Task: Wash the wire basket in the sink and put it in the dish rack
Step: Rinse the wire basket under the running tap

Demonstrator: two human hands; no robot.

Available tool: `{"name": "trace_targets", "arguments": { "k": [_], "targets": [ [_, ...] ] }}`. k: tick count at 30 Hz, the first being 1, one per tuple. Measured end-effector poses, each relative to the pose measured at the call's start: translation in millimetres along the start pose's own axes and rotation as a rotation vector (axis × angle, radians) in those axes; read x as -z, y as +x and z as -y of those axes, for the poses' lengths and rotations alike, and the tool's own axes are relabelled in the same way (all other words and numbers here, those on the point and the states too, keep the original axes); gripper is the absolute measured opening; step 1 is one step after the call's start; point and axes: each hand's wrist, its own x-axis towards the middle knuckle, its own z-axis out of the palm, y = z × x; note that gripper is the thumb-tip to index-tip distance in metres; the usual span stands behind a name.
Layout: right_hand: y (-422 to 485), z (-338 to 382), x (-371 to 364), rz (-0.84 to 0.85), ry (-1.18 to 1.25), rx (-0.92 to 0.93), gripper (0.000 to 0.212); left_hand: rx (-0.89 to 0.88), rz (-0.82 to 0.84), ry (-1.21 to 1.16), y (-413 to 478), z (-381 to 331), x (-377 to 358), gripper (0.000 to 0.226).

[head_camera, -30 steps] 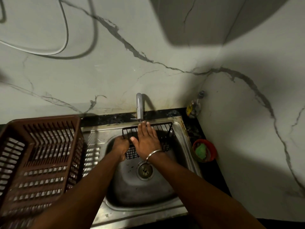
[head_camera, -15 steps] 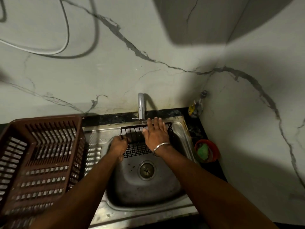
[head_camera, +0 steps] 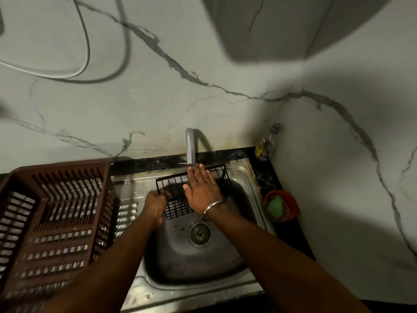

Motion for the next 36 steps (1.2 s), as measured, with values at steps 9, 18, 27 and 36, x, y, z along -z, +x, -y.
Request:
{"name": "trace_targets", "arguments": {
  "k": [9, 18, 27, 36],
  "targets": [
    [-4.7, 14.0, -5.6, -0.012, -0.023, -0.004, 0.076, 0.059, -0.069, -0.076, -22.9, -3.9, 10.0, 0.016],
    [-3.9, 23.7, -8.4, 0.025, 0.005, -0.027, 0.078, 0.051, -0.109, -0.088, -30.8, -2.3, 21.9, 0.022],
    [-3.5, 17.3, 2.6, 0.036, 0.001, -0.042, 0.076, 0.057, -0.089, -0.107, -33.7, 3.3, 21.9, 0.016],
    [12.4, -29.2, 34.7, -0.009, 0.067, -0.050, 0.071, 0.029, -0.015, -0.076, -41.0, -3.1, 22.6, 0.011]
  ]
}}
